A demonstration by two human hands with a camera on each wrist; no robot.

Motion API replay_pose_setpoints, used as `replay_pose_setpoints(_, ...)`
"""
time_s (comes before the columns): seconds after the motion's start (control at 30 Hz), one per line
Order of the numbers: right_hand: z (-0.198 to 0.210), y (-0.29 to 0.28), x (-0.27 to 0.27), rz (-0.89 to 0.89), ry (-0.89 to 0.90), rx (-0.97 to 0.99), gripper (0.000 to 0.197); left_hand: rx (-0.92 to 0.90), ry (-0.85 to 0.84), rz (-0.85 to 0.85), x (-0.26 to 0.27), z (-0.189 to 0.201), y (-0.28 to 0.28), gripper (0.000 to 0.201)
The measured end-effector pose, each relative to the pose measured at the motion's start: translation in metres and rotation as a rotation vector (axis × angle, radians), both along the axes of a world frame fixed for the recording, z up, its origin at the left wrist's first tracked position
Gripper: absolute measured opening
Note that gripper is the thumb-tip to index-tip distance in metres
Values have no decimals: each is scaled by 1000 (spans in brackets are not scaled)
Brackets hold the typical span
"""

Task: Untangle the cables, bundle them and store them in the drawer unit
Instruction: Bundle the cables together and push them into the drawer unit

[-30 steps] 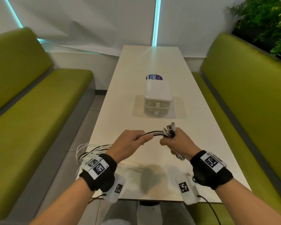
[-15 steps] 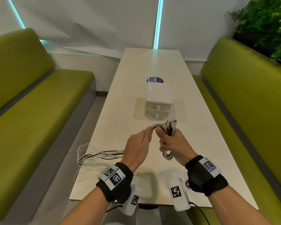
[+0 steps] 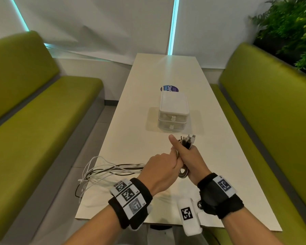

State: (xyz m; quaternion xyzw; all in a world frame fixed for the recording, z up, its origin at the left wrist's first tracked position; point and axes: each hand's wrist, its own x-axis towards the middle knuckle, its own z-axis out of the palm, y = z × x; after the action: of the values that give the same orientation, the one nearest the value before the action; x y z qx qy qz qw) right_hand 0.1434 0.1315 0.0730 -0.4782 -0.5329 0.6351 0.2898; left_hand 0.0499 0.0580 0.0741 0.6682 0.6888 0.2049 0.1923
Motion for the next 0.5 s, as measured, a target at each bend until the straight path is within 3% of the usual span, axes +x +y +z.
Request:
replay_pose_setpoints(0.17,0,-1,5,82,-8,26,45,-63,154,-57,7,2,-4,21)
replay_pose_setpoints(0.37,-2,-7,0,-121,-19,189,47,-48,285,-45,14,-8,-3,30)
replay_pose_setpoints(0.5,0,-7,-3,-236,65,124,42,5,299,23,13,-11,1,25)
